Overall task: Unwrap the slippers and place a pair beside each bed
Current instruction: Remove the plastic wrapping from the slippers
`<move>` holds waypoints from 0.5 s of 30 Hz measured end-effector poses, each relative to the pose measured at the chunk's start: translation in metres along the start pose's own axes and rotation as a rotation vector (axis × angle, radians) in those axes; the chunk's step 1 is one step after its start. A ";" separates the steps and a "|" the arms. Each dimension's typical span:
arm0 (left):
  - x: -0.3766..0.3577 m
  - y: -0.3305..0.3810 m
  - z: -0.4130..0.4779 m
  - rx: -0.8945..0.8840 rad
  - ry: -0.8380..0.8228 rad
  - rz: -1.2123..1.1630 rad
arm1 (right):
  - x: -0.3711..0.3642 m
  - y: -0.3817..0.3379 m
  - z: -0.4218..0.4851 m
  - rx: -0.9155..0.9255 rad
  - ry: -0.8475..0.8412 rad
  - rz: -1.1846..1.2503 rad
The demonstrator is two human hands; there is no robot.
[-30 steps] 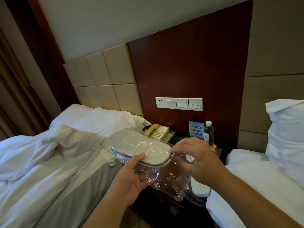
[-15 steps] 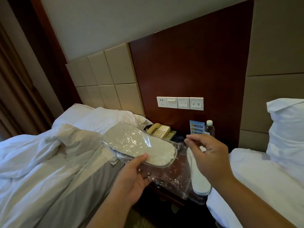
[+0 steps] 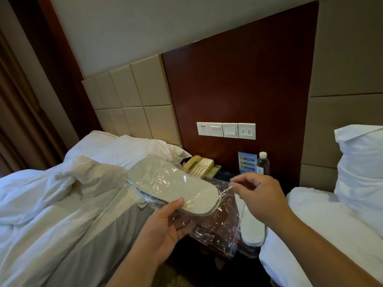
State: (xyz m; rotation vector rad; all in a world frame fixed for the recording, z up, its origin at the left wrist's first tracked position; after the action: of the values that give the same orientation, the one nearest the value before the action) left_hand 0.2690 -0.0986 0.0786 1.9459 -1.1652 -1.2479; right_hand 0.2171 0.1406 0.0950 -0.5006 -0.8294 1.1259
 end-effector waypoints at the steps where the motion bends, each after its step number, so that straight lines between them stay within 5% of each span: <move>1: -0.001 -0.001 0.000 -0.005 -0.003 0.011 | -0.001 0.001 0.000 -0.018 0.023 0.007; 5: -0.001 0.000 0.001 -0.026 0.008 -0.021 | -0.005 -0.002 -0.005 -0.072 0.043 -0.035; 10: 0.001 0.002 0.006 -0.045 0.032 -0.050 | -0.008 -0.021 -0.014 0.349 -0.041 -0.543; 15: 0.001 -0.001 0.008 -0.091 0.048 -0.043 | -0.023 -0.030 -0.018 -0.026 -0.417 -0.865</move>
State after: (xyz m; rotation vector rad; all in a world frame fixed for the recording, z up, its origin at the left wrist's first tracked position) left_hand 0.2622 -0.0987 0.0736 1.9322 -1.0296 -1.2473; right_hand 0.2440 0.1091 0.0985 0.1047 -1.2578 0.4072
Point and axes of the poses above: each hand's wrist, its own z-axis towards the middle knuckle, its own x-axis out of the back of the hand, y = z × x, the point moved 1 cm from there along z, towards the middle knuckle, and after that the axes turned 10 degrees about x, right-handed, at the moved point
